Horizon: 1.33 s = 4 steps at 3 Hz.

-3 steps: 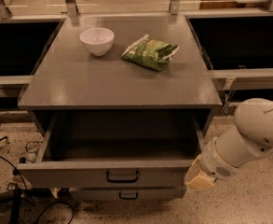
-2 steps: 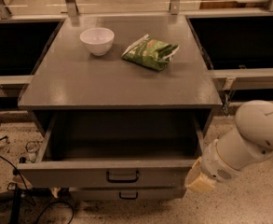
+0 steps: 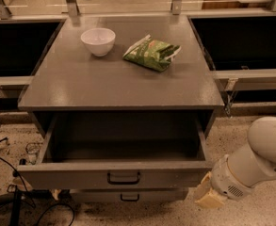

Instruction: Close top drawer

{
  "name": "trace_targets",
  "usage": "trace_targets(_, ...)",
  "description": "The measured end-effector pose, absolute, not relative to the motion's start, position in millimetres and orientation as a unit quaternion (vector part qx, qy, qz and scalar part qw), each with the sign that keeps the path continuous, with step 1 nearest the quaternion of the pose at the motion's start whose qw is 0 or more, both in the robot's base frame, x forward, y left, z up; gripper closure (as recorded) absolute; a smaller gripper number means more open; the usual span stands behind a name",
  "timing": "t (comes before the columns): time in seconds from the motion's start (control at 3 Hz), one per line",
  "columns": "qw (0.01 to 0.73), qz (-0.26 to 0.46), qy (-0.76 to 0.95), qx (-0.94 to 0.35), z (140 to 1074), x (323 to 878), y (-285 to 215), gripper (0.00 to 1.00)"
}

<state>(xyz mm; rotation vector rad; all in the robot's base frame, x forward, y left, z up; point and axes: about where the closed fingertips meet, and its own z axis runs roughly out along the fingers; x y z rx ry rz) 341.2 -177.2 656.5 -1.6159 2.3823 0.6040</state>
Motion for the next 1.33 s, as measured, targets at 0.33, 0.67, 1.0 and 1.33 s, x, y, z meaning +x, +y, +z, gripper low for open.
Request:
trace_targets(0.33,0.102,0.205,0.806,-0.547,656.6,345.9,-175.4,1.00)
trace_targets(0.67,0.110,0.205,0.805,-0.546,657.3,363.6,-168.8,1.00)
trace_targets(1.0,0.116,0.205,0.804,-0.546,660.2,391.7,-161.4,1.00)
trace_targets(1.33,0.124,0.208,0.802,-0.545,662.0,427.3,-152.0,1.00)
